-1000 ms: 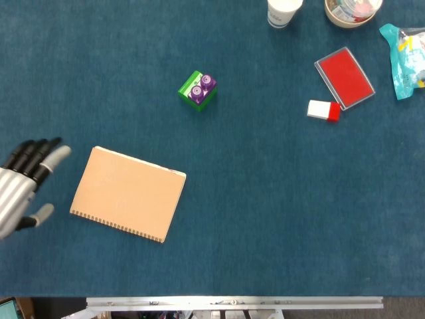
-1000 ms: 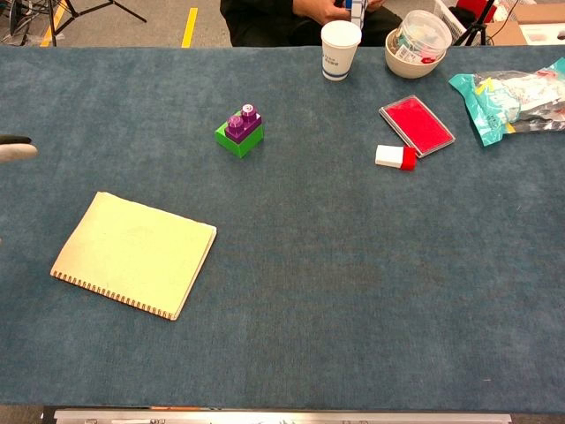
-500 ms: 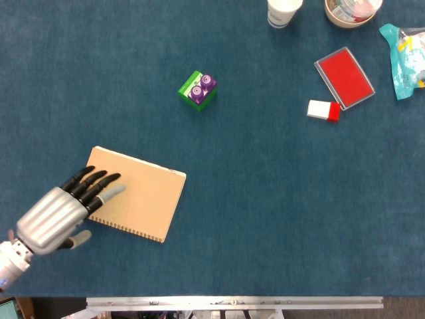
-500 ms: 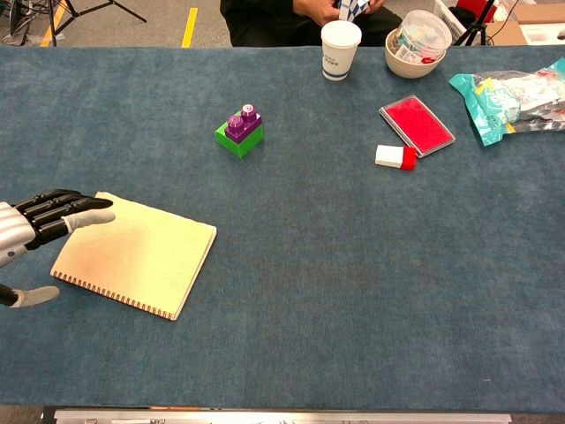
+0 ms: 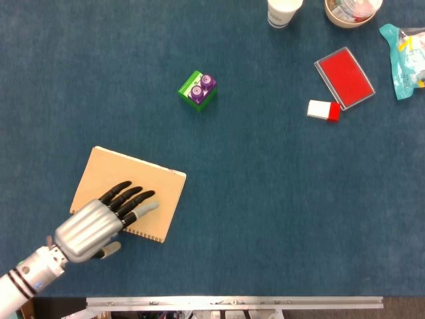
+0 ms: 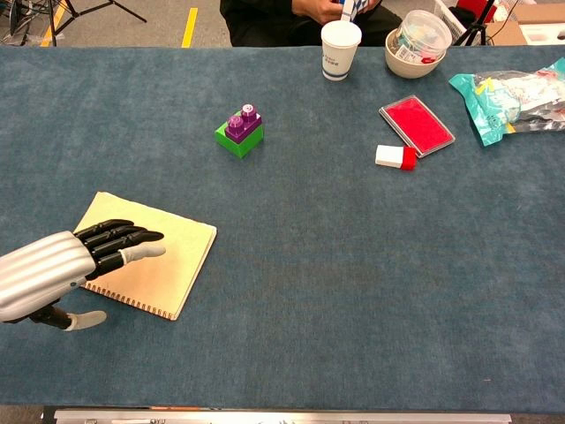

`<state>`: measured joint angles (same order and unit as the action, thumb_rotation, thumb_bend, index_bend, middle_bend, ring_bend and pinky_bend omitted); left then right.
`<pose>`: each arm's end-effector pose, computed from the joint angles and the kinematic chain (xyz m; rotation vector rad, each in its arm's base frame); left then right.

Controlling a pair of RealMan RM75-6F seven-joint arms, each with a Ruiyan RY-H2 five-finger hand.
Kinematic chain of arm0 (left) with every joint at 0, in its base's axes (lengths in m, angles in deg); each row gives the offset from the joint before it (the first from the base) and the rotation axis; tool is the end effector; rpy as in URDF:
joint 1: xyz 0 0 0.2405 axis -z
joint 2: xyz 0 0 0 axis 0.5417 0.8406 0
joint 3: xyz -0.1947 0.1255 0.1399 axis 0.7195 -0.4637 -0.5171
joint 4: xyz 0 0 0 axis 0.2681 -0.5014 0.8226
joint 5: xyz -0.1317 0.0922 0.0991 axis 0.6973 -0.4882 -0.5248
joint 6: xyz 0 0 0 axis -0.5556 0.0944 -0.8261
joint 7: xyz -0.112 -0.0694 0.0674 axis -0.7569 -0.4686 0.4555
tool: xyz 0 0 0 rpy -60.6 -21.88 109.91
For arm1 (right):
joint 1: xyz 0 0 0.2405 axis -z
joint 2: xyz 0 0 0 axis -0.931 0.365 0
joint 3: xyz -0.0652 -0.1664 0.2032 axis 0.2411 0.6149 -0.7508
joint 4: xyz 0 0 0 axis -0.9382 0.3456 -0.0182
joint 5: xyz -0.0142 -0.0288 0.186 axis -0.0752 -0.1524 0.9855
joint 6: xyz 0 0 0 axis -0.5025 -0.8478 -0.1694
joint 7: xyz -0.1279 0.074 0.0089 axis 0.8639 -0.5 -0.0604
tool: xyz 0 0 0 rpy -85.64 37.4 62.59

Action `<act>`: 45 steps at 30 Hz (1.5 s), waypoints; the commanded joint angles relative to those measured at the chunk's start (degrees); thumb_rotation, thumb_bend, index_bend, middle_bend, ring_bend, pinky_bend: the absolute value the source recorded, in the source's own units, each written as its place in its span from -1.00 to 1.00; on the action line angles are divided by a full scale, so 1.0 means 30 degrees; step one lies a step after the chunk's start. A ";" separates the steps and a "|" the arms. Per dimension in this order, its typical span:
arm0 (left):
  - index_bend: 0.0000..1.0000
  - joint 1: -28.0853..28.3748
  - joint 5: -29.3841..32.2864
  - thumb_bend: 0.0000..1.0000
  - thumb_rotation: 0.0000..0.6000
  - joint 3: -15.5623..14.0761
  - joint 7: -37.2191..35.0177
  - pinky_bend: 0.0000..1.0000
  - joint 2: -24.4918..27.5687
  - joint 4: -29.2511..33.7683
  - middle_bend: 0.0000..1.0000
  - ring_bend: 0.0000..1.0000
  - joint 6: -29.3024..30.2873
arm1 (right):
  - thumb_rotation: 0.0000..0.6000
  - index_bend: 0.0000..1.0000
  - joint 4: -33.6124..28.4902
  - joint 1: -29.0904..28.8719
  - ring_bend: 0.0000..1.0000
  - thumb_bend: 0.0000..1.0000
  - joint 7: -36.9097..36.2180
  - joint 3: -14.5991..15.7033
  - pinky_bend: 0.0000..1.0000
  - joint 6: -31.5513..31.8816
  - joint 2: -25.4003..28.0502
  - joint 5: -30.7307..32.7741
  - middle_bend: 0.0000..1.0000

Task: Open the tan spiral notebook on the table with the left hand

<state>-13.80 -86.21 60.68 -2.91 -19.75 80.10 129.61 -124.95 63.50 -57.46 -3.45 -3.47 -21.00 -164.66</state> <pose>-0.2682 0.1651 0.0327 -2.2998 -0.8771 -0.9768 -0.3132 -0.1927 0.1968 1.2748 -1.0786 1.1025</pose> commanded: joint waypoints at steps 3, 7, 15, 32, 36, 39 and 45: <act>-1.00 0.0423 0.0452 -0.60 1.00 0.0100 0.0611 -0.95 -0.0657 0.0059 -1.00 -1.00 -0.0797 | 1.00 0.01 0.0128 0.0133 -0.36 0.23 -0.0170 0.0025 -0.16 0.0146 0.0062 0.0030 -0.20; -1.00 0.0594 0.0771 -0.60 1.00 0.0140 0.1107 -0.95 -0.0994 0.0124 -1.00 -1.00 -0.1163 | 1.00 0.01 0.0227 0.0223 -0.36 0.23 -0.0314 0.0043 -0.16 0.0222 0.0100 0.0059 -0.20; -1.00 0.0727 0.1430 -0.60 1.00 -0.0005 0.1385 -0.95 -0.1518 0.0001 -1.00 -1.00 -0.1558 | 1.00 0.01 0.0380 0.0290 -0.36 0.23 -0.0535 0.0037 -0.16 0.0285 0.0107 0.0051 -0.20; -1.00 0.1335 0.2737 -0.60 1.00 0.0512 0.1866 -0.95 -0.2750 -0.0256 -1.00 -1.00 -0.2243 | 1.00 0.01 0.0586 0.0635 -0.36 0.23 -0.0950 0.0007 -0.16 0.0703 0.0278 0.0092 -0.20; -1.00 0.1704 0.3247 -0.60 1.00 0.1040 0.1952 -0.95 -0.2946 -0.0042 -1.00 -1.00 -0.2475 | 1.00 0.01 0.0716 0.0701 -0.36 0.23 -0.1082 -0.0001 -0.16 0.0730 0.0247 0.0154 -0.20; -1.00 0.2104 0.3698 -0.60 1.00 0.1511 0.2320 -0.95 -0.3218 0.0038 -1.00 -1.00 -0.3020 | 1.00 0.01 0.0825 0.0726 -0.36 0.23 -0.1199 -0.0007 -0.16 0.0749 0.0183 0.0158 -0.20; -1.00 0.3021 0.4925 -0.59 1.00 0.2729 0.3310 -0.95 -0.3878 0.0051 -1.00 -1.00 -0.4193 | 1.00 0.01 0.1079 0.0771 -0.36 0.23 -0.1446 -0.0002 -0.16 0.0764 0.0100 0.0131 -0.20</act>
<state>-5.43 -72.29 68.08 6.23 -30.95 80.18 117.86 -121.73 65.80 -61.79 -3.46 -1.18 -20.70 -164.27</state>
